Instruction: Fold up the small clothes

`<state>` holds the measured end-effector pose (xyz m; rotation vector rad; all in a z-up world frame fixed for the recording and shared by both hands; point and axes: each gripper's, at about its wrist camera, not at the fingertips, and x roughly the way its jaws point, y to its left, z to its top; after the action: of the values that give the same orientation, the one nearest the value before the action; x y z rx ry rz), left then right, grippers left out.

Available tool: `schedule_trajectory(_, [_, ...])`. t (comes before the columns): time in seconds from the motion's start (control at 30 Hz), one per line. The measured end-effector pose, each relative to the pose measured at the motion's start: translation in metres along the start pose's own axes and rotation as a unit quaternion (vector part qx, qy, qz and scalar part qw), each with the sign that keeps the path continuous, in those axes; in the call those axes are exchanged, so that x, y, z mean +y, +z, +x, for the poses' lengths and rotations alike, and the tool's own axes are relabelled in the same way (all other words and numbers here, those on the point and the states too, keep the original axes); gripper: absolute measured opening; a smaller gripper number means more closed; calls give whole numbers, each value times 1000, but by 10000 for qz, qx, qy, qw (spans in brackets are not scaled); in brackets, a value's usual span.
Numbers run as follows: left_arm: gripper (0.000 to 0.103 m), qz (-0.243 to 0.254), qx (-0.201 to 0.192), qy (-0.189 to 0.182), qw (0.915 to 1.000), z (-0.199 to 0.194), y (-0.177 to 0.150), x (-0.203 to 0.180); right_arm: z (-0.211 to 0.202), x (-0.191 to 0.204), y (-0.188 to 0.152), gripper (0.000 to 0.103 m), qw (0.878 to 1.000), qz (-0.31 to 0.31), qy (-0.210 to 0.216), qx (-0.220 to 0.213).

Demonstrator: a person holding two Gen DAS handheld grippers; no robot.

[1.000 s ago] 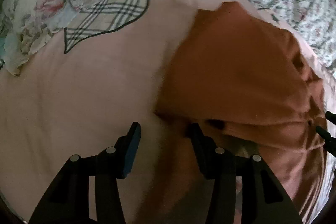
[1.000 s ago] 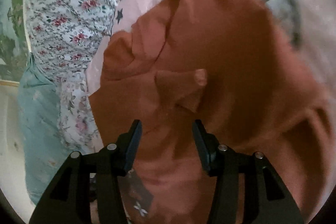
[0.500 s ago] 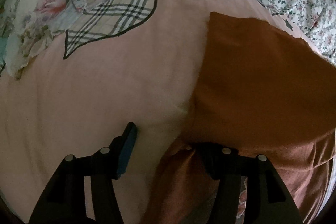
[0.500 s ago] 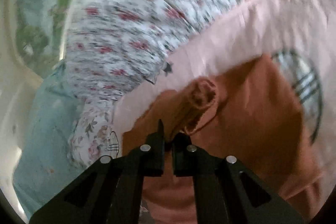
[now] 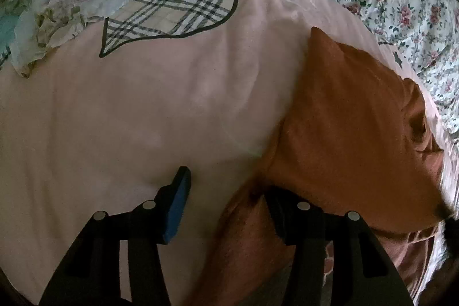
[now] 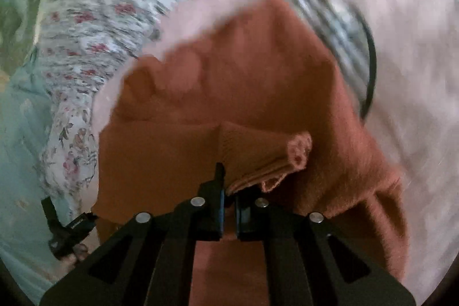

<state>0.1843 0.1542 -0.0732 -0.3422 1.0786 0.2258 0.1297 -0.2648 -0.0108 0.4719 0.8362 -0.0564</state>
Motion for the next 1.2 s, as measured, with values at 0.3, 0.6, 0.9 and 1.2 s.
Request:
schedule_trajectory(0.3, [52,-10,32,-47,10000,1,0,4,34,-28,-6,14,9919,415,-206,1182])
schedule_trajectory(0.6, [52,54,69,-24,10000,1,-1,3,29,-54,-1,34,9841,1573,397,725])
schedule_trajectory(0.9, [52,80,91,-78,9999,3,0,3,11,-43,1,21,9914,1004,588,594])
schedule_trajectory(1.2, [52,-108,160,-199,9996,3,3,10,40,-81,15,75,9542,2438,1403,1017])
